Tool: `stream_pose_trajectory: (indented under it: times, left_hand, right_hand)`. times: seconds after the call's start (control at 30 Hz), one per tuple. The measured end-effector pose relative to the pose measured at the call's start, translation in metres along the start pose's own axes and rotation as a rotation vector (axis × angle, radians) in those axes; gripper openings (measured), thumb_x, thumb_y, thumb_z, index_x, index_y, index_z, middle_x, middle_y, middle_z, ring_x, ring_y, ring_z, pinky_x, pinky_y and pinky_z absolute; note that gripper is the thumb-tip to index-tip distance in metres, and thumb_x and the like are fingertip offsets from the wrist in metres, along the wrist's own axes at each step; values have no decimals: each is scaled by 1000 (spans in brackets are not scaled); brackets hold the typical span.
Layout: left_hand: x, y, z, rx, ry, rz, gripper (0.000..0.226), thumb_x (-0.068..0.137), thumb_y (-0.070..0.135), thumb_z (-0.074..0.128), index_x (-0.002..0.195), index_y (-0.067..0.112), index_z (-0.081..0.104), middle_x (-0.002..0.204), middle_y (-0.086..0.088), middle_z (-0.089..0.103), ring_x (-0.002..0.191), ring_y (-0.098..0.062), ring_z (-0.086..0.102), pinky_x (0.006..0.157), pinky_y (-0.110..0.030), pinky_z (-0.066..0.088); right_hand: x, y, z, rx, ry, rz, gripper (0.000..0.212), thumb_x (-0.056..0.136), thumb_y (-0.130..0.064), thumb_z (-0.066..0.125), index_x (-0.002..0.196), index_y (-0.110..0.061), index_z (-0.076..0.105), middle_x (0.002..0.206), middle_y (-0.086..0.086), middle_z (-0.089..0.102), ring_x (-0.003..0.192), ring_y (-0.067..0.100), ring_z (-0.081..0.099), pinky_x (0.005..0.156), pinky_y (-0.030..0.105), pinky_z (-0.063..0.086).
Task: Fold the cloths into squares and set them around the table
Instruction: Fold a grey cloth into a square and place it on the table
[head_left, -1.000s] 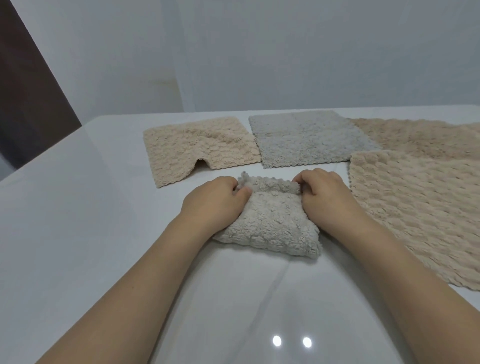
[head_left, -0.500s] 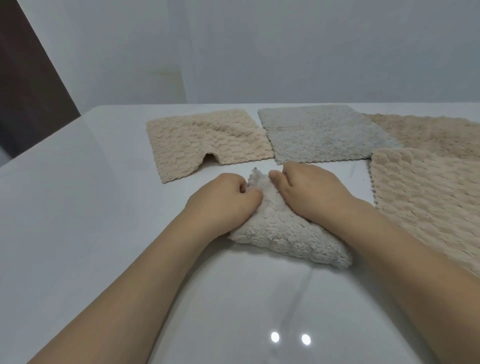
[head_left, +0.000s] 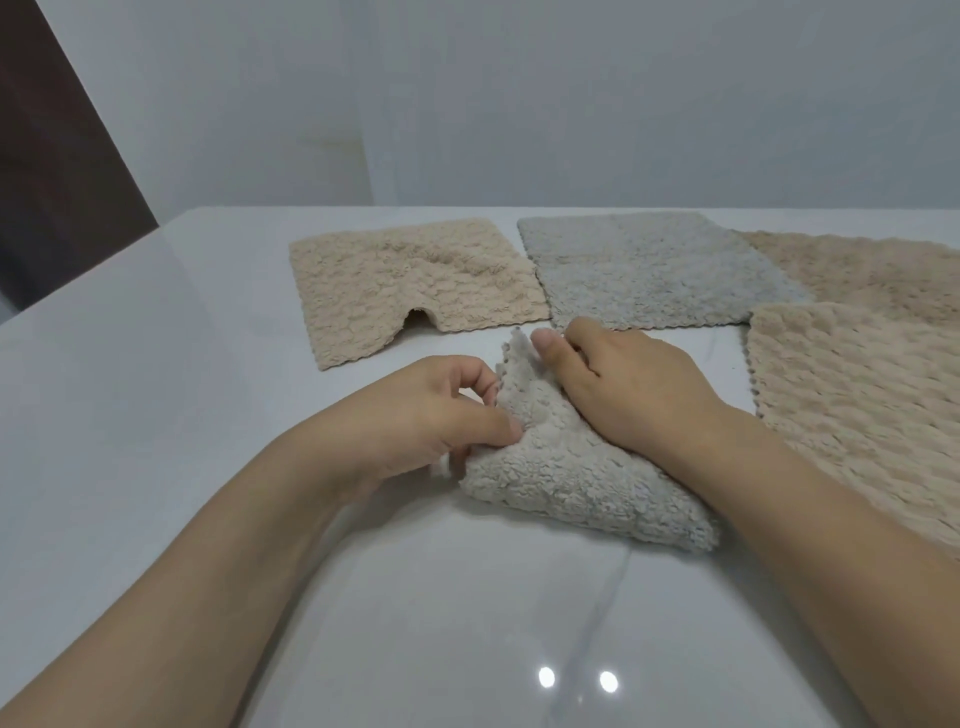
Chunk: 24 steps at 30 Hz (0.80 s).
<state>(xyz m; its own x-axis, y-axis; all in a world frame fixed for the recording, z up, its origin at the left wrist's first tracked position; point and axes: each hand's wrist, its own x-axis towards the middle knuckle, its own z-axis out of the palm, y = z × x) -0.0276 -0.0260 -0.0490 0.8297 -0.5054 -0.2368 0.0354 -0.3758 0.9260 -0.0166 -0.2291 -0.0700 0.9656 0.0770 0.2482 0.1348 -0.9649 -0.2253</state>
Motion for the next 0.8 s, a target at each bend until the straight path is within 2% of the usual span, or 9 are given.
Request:
stream_pose_trajectory:
  times: [0.07, 0.17, 0.27, 0.33, 0.4, 0.57, 0.63, 0.7, 0.8]
  left_hand:
    - [1, 0, 2, 8, 32, -16, 28, 76, 23, 78, 89, 14, 55, 63, -7, 56, 48, -16, 44, 48, -24, 32]
    - [1, 0, 2, -77, 59, -48, 17, 88, 20, 70, 88, 15, 54, 59, -1, 52, 39, -12, 35, 35, -19, 21]
    - [-1, 1, 1, -206, 6, -57, 11, 92, 22, 64, 94, 16, 55, 66, 0, 56, 34, -9, 32, 34, -16, 11]
    - [-2, 1, 2, -262, -67, -54, 18, 91, 23, 65, 103, 14, 54, 71, 0, 59, 32, -7, 29, 36, -19, 7]
    - [-2, 0, 0, -257, -132, -58, 23, 90, 24, 66, 106, 12, 55, 65, 2, 58, 32, -5, 25, 37, -20, 7]
    - [1, 0, -1, -212, -182, -88, 17, 90, 27, 63, 90, 11, 57, 49, 3, 46, 31, -4, 22, 35, -13, 9]
    - [2, -1, 0, -212, -186, -85, 14, 90, 27, 64, 88, 14, 59, 59, 0, 58, 32, -4, 30, 33, -12, 12]
    - [2, -3, 0, -246, -204, -71, 15, 89, 27, 67, 95, 14, 62, 85, -10, 71, 36, -9, 47, 29, -12, 19]
    - [2, -3, -1, -293, -222, -48, 11, 87, 24, 67, 93, 15, 64, 100, -14, 72, 41, -15, 59, 27, -14, 21]
  right_hand:
    - [3, 1, 2, -24, -19, 6, 64, 91, -71, 17, 70, -19, 47, 70, -3, 54, 71, 23, 50, 59, 35, 33]
    - [7, 3, 3, -30, -9, 29, 60, 95, -63, 29, 60, -17, 45, 65, -1, 52, 70, 24, 51, 56, 33, 32]
    - [11, 8, 5, 12, 30, 77, 57, 97, -59, 30, 62, -17, 47, 64, -1, 53, 68, 24, 52, 55, 33, 31]
    - [15, 10, 7, 33, 65, 97, 59, 97, -61, 29, 61, -17, 46, 63, 0, 53, 67, 25, 53, 55, 33, 33]
    - [18, 11, 8, 48, 89, 106, 59, 97, -61, 29, 61, -17, 45, 64, 1, 54, 69, 25, 54, 57, 33, 36]
    - [20, 9, 9, 103, 118, 101, 59, 98, -58, 28, 61, -16, 47, 66, 2, 55, 70, 26, 52, 60, 35, 37]
    - [20, 5, 10, 119, 139, 87, 59, 98, -57, 28, 60, -16, 45, 66, 2, 55, 70, 27, 51, 61, 35, 37]
    - [21, 4, 11, 128, 146, 89, 58, 98, -57, 27, 60, -17, 44, 66, 3, 55, 71, 28, 51, 62, 36, 38]
    - [22, 6, 11, 122, 135, 105, 57, 98, -57, 27, 59, -19, 43, 68, 3, 55, 74, 29, 52, 64, 37, 40]
